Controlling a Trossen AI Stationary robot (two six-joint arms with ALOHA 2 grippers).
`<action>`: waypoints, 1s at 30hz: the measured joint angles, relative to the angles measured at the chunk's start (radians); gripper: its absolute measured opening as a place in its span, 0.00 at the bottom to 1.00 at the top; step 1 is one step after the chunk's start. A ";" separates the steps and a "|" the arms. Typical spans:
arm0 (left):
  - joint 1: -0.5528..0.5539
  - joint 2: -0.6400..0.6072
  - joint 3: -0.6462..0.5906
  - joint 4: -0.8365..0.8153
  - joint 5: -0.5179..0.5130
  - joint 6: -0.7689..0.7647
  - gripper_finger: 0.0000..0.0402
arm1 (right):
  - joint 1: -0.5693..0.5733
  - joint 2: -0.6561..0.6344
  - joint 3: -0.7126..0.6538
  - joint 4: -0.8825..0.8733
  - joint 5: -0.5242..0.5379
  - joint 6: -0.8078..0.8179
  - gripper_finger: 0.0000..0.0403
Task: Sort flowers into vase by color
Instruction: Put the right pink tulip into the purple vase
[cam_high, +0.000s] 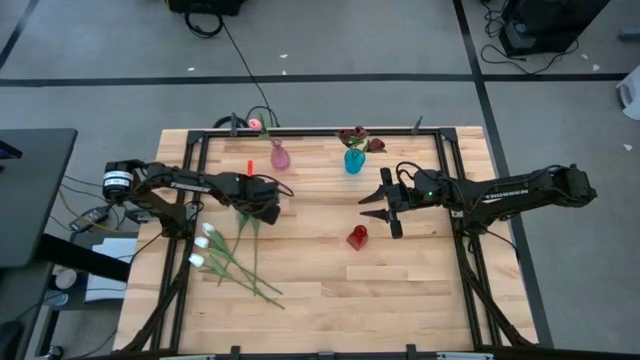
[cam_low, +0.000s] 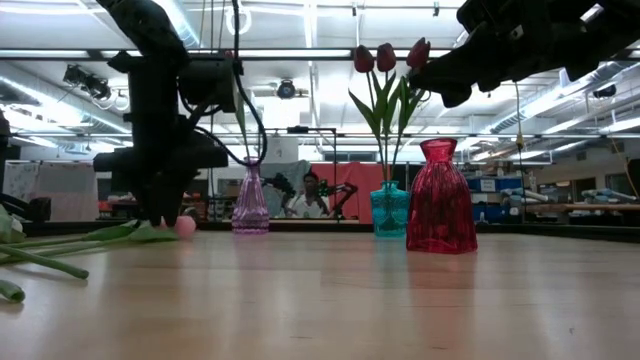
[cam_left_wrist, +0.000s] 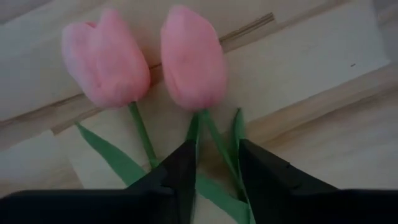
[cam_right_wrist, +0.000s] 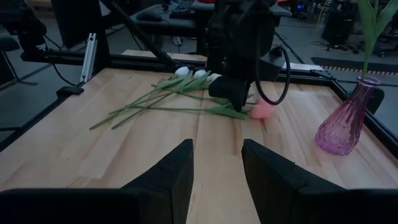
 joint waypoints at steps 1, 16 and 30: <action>0.003 -0.001 0.001 0.006 0.002 0.000 0.33 | 0.000 0.000 0.000 0.000 0.000 0.000 0.37; 0.037 -0.003 -0.101 0.162 0.013 0.029 0.24 | 0.000 0.000 0.000 -0.002 0.000 0.000 0.37; -0.082 -0.036 0.342 0.204 -0.189 0.501 0.04 | 0.000 0.000 0.000 -0.005 0.000 0.000 0.37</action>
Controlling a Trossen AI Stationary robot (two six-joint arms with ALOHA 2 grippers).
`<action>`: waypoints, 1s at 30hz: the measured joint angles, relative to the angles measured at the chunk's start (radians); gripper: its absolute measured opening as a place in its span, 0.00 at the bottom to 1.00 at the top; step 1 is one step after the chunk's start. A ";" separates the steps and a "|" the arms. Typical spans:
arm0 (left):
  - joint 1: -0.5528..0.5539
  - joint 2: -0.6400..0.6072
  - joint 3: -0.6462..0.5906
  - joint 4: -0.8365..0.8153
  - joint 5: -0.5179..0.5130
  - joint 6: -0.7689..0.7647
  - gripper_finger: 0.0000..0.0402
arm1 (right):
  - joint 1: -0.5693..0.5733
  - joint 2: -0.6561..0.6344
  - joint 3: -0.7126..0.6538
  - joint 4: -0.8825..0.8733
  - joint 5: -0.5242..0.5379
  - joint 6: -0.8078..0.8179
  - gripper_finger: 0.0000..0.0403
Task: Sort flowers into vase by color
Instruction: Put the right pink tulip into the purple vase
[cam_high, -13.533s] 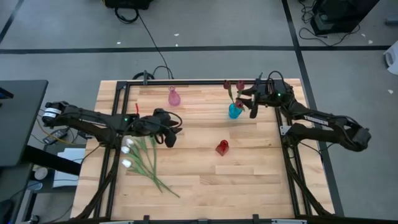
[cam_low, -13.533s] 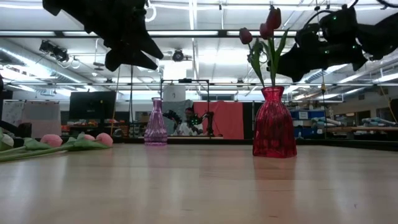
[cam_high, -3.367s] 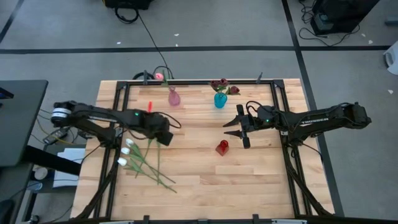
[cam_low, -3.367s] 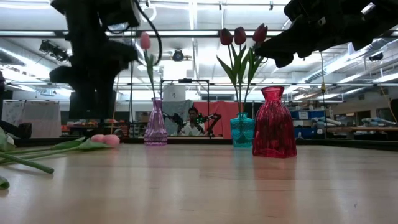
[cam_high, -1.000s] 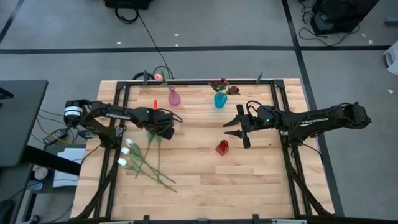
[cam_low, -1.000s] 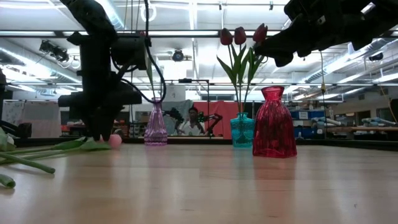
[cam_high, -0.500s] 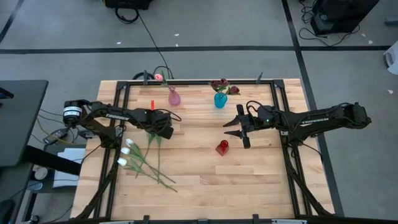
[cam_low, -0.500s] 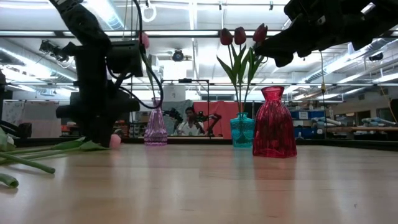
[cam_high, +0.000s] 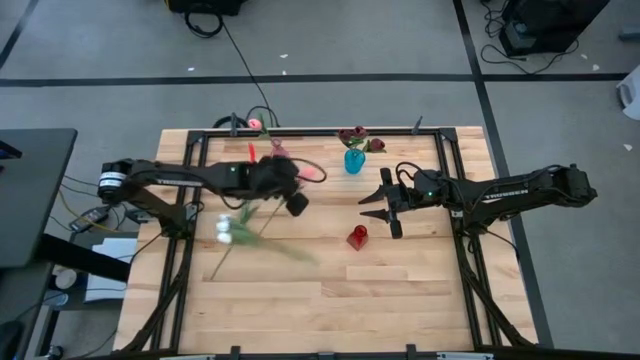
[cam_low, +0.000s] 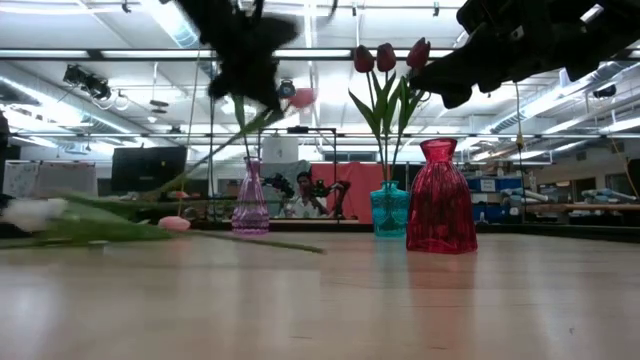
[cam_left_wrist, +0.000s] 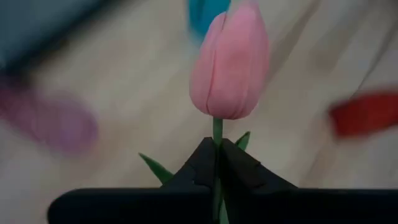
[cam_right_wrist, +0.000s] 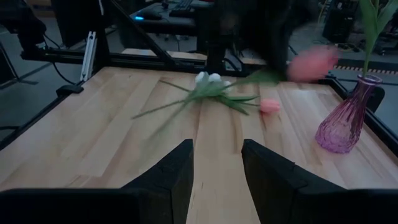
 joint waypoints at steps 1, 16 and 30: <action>-0.010 -0.006 0.033 0.032 -0.040 0.043 0.04 | 0.000 0.000 0.000 -0.001 0.000 0.000 0.37; -0.013 -0.020 0.204 0.323 -0.353 0.558 0.04 | 0.002 0.000 0.000 0.004 -0.001 0.000 0.37; 0.179 -0.011 0.202 0.588 -0.208 0.742 0.04 | 0.021 0.000 0.000 0.003 0.003 -0.006 0.37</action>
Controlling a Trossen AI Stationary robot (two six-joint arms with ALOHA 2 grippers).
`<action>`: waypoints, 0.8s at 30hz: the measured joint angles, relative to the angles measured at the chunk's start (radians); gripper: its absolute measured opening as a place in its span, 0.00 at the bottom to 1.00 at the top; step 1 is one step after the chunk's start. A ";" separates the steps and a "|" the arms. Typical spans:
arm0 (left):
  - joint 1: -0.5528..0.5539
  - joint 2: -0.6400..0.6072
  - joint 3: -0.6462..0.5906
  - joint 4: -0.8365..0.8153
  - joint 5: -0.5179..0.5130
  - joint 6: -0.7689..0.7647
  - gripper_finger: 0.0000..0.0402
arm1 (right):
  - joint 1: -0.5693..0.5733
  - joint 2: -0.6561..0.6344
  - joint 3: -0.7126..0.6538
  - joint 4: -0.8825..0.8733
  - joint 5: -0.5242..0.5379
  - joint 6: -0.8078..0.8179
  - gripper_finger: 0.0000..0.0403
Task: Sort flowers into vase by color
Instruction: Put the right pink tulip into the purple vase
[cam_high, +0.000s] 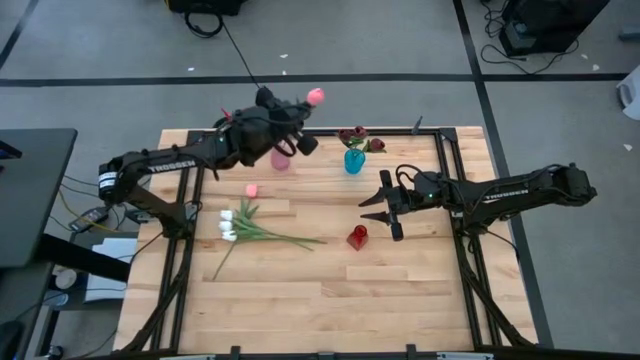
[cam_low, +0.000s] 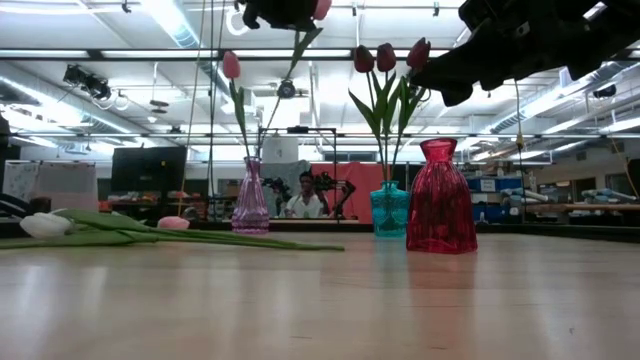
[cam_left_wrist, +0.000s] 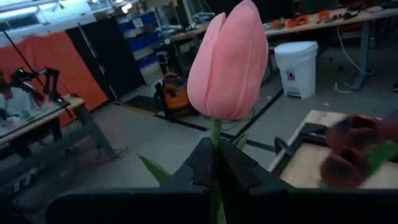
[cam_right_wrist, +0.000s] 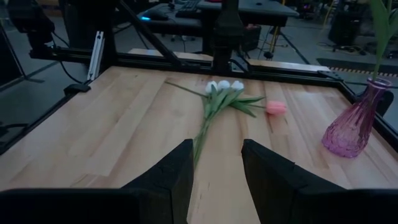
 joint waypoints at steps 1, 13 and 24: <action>0.010 0.000 0.000 0.011 0.015 0.008 0.04 | 0.000 0.000 0.000 0.000 0.000 -0.001 0.37; 0.098 0.000 0.000 0.092 0.098 0.018 0.04 | 0.000 0.000 0.000 -0.001 0.001 -0.013 0.37; 0.104 -0.005 0.045 0.028 0.099 0.015 0.04 | 0.000 0.000 0.000 -0.005 0.001 -0.020 0.37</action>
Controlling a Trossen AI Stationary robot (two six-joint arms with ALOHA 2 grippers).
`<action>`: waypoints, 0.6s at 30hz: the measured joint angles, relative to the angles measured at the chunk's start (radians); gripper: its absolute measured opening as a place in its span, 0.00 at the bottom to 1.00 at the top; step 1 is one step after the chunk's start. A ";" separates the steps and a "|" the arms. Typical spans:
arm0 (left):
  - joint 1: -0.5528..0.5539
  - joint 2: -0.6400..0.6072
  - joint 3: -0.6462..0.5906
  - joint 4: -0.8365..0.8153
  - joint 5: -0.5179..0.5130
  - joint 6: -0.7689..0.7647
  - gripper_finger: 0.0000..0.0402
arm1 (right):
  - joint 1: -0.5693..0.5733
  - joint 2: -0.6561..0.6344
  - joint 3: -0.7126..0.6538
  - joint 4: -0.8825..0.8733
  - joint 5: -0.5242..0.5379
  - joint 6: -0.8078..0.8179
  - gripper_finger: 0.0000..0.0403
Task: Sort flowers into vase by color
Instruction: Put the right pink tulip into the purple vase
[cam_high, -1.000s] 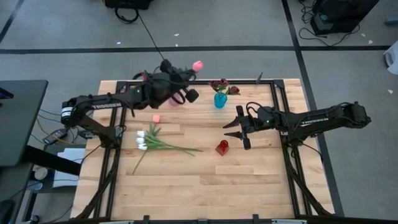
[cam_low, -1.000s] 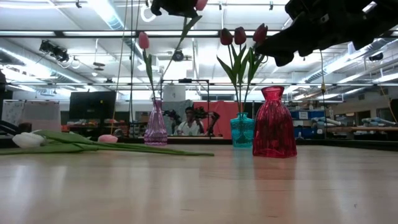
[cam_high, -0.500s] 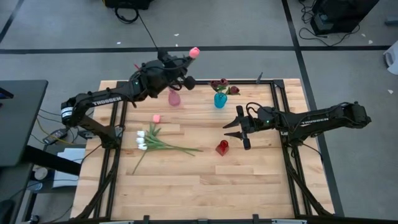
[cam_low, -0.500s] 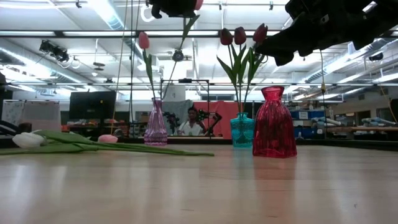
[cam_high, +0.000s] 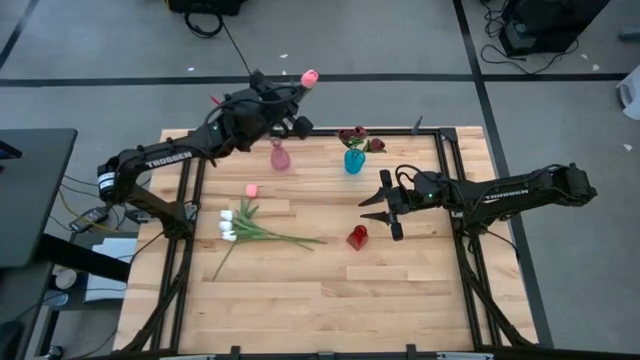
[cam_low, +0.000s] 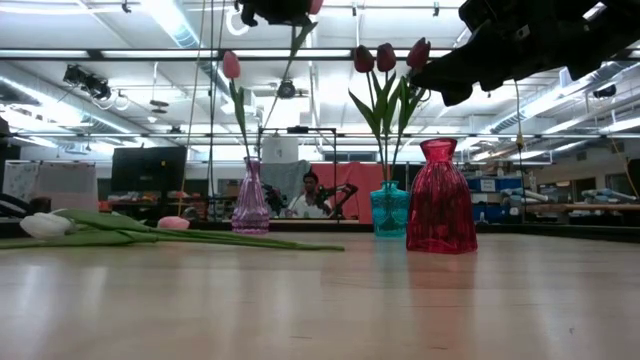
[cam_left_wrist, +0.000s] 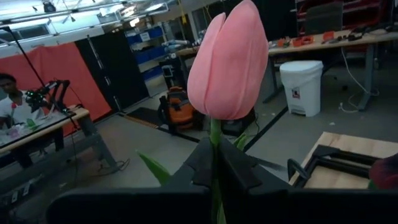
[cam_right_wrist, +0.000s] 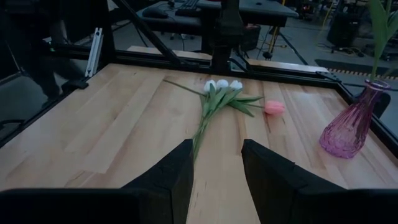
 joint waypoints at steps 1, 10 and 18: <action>0.000 0.000 0.019 -0.022 0.000 0.000 0.04 | 0.000 0.000 0.000 0.000 0.000 0.000 0.37; 0.000 0.001 0.050 -0.088 -0.013 -0.027 0.04 | 0.000 0.000 0.000 0.000 0.000 0.004 0.37; 0.000 0.007 0.036 -0.117 -0.053 -0.028 0.04 | 0.000 0.000 0.000 -0.001 -0.001 0.007 0.37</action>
